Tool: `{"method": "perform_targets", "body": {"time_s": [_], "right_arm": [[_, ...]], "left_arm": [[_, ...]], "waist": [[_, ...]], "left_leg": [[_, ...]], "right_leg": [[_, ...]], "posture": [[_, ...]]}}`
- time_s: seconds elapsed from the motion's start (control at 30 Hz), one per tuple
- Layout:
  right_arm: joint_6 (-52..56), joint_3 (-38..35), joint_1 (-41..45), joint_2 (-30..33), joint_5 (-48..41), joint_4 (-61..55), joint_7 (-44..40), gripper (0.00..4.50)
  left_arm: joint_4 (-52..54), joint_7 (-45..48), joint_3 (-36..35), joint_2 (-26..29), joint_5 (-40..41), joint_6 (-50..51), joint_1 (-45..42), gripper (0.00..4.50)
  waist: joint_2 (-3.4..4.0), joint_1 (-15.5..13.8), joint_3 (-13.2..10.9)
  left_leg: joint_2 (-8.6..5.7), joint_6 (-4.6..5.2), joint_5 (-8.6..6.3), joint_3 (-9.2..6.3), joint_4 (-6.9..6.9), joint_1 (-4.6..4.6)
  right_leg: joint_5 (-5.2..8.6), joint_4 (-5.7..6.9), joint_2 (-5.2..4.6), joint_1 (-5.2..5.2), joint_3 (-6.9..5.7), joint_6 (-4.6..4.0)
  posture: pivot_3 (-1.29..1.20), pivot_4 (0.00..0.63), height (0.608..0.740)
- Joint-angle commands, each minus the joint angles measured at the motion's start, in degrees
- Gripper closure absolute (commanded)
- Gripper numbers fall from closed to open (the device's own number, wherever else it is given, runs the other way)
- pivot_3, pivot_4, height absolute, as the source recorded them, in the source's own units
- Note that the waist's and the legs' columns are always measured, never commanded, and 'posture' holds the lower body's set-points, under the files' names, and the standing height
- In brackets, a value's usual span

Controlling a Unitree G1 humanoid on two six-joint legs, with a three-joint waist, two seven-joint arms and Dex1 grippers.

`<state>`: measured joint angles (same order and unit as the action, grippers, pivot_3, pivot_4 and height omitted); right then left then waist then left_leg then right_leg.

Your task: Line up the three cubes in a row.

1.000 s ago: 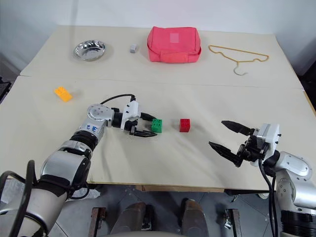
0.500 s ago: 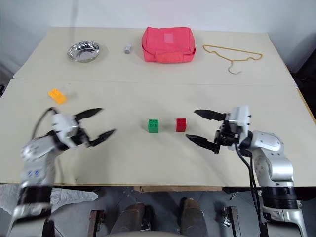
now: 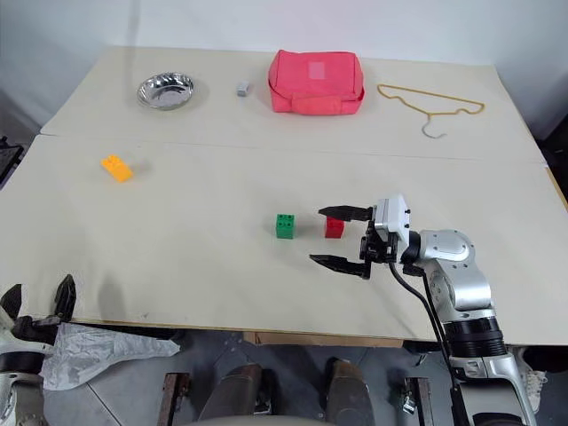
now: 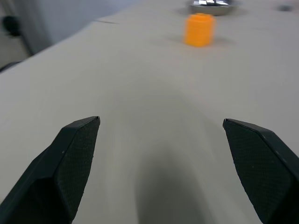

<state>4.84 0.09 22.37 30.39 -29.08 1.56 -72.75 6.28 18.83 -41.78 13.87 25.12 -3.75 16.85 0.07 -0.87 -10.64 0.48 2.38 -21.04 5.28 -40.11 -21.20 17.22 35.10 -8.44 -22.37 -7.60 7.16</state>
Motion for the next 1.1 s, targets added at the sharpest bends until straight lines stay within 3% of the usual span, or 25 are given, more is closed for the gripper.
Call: {"method": "perform_targets", "body": {"time_s": [0.03, 0.17, 0.37, 0.47, 0.57, 0.77, 1.1], "right_arm": [[0.50, -1.28, 0.81, -0.30, -1.85, -0.95, -0.01, 0.00], [0.20, -0.97, 1.23, -0.63, -1.58, -0.20, -0.21, 0.00], [0.32, -1.05, 1.62, -0.97, -1.49, 0.52, -0.46, 0.00], [0.53, -0.45, 1.98, -1.23, -1.36, 0.74, -0.82, 0.00], [0.81, -0.11, 2.10, -1.48, -1.39, 0.54, -0.82, 0.00], [1.53, -0.23, 1.18, -1.47, -1.86, -0.55, -0.52, 0.00], [2.59, -1.00, -1.15, -1.34, -2.57, -1.97, 0.73, 0.00]], "left_arm": [[5.05, -3.56, 1.36, 1.47, 0.64, 3.10, -1.99, 0.02], [2.95, -14.73, 2.92, 5.69, -2.00, 13.76, -13.03, 0.02], [-7.07, -23.41, 7.41, 10.13, -5.76, 22.99, -30.62, 0.02], [-24.03, -26.20, 12.55, 12.40, -10.39, 21.86, -47.38, 0.02], [-37.49, -30.35, 12.94, 12.35, -11.82, 19.81, -57.67, 0.02], [-51.77, -29.68, 18.03, 12.70, -15.89, 11.15, -66.78, 0.02], [-57.24, -35.36, 20.59, 10.34, -17.73, 7.44, -69.64, 0.02]], "waist": [[-0.01, -0.07, 0.01], [-0.06, -0.32, 0.04], [-0.13, -0.19, 0.08], [-0.22, -0.47, 0.09], [-0.36, -0.60, 0.14], [-0.38, 0.98, 0.14], [-0.42, 0.94, 0.12]], "left_leg": [[0.00, -0.01, -0.01, 0.00, 0.00, 0.00], [-0.01, 0.00, 0.00, 0.01, -0.01, 0.02], [-0.23, 0.03, 0.01, 0.07, 0.04, 0.04], [-0.31, 0.07, 0.03, 0.02, 0.02, 0.01], [-0.35, 0.09, 0.11, -0.04, -0.02, -0.05], [-0.46, 0.07, 0.09, -0.05, 0.22, -0.01], [-0.43, 0.08, 0.10, -0.03, 0.10, -0.04]], "right_leg": [[0.00, 0.00, -0.01, 0.00, 0.00, 0.00], [0.00, 0.09, 0.13, -0.02, -0.02, -0.01], [-0.01, 0.25, 0.13, -0.12, -0.03, -0.01], [0.00, 0.33, 0.12, -0.11, -0.11, 0.00], [-0.01, 0.33, 0.14, -0.09, -0.16, 0.01], [-0.03, 0.32, 0.06, -0.19, -0.35, 0.05], [-0.03, 0.33, -0.03, -0.15, -0.45, 0.05]], "posture": [[0.00, 0.150, 0.740], [0.00, 0.150, 0.740], [0.00, 0.150, 0.740], [0.00, 0.150, 0.740], [0.00, 0.150, 0.740], [0.00, 0.150, 0.740], [0.00, 0.150, 0.740]]}}
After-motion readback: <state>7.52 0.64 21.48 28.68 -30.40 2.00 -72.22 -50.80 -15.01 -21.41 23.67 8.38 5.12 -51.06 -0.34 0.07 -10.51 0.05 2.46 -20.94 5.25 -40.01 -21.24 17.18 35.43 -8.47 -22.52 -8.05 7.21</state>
